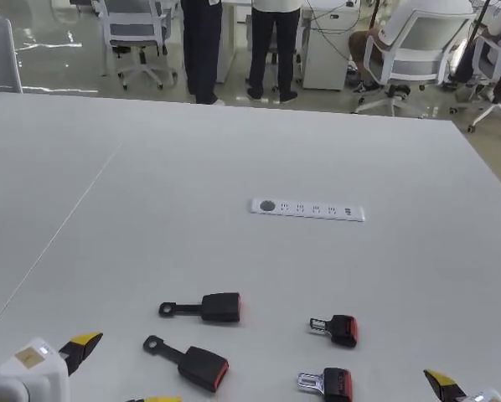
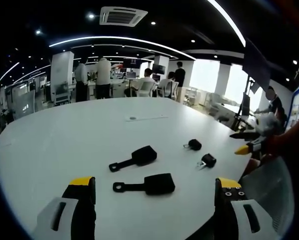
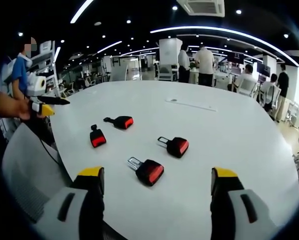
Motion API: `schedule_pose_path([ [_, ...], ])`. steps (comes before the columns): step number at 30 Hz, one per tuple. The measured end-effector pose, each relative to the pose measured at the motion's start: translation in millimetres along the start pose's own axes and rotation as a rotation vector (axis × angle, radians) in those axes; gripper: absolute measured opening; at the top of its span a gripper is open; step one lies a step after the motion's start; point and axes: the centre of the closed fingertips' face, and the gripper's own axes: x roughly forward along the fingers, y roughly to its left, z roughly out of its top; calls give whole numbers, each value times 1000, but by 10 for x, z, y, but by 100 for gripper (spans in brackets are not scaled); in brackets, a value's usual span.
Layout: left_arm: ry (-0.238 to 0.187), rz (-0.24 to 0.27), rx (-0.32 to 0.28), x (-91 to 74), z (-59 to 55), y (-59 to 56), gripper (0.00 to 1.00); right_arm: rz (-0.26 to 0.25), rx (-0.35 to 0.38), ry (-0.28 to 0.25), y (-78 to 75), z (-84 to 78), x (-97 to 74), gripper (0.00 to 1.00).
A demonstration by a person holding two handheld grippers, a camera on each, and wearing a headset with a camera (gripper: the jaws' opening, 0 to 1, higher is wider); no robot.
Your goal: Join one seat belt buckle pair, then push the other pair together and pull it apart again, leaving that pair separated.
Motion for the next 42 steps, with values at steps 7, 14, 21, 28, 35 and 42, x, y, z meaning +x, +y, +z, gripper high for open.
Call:
schedule_pose_path([
  [7,5,-1,-2,-3,-13,23,100,-2,-1,-4,-14,12,3,91],
  [14,17,-2,-4,-6,-39,16,100,3,-3,0,1,3,9,91],
  [21,25,-6,-9,9,-65,49,100,5,-4,0,-7,10,20,91],
  [28,39,-14,-15,38,-116,50,100,5,-2,4,-17,3,37,91],
  [35,52,-13,-20,59,-143,52,100,10,-5,13,-26,-8,74,91],
  [42,63,-19,-29,114,-171,80,100,22,-8,30,-24,-27,145,91],
])
